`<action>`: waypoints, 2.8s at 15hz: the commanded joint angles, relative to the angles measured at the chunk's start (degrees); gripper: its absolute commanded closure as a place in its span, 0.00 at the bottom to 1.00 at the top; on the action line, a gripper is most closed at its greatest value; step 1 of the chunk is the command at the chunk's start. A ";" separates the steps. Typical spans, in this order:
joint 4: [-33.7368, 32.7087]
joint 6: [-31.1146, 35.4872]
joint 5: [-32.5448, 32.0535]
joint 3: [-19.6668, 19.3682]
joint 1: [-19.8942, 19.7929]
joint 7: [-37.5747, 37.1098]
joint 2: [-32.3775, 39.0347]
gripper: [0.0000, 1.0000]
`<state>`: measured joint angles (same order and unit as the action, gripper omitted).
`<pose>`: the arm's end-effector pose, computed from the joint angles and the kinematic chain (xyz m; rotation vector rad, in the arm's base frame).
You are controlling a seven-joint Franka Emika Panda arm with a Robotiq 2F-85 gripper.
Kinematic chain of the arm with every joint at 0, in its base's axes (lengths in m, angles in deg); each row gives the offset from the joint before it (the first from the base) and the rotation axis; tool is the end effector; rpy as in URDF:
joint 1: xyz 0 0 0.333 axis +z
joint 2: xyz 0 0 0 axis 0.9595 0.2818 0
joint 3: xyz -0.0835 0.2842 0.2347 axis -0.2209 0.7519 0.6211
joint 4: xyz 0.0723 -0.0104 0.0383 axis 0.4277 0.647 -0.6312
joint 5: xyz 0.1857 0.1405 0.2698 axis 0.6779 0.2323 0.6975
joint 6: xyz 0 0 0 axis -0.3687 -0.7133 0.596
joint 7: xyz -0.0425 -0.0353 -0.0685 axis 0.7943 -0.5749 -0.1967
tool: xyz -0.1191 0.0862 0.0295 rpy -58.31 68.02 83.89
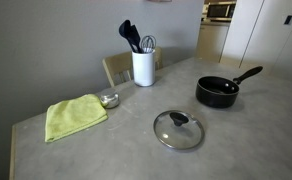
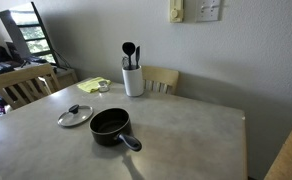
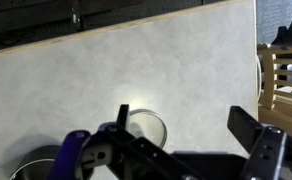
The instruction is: Cover the pot
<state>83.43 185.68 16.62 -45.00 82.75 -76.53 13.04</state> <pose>0.2583 0.1334 0.5110 -2.8513 0.2871 0.0344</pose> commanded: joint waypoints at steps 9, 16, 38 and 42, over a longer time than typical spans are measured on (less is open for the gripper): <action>-2.68 7.68 -2.88 -2.45 -3.36 9.28 12.46 0.00; -6.00 11.97 -1.02 -5.39 -2.38 20.55 22.40 0.00; -26.35 16.16 -13.44 0.28 -0.47 15.48 49.75 0.00; -25.97 18.39 -22.69 -1.30 0.85 9.94 51.48 0.00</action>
<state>57.18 202.14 -0.31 -44.83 82.47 -63.00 62.95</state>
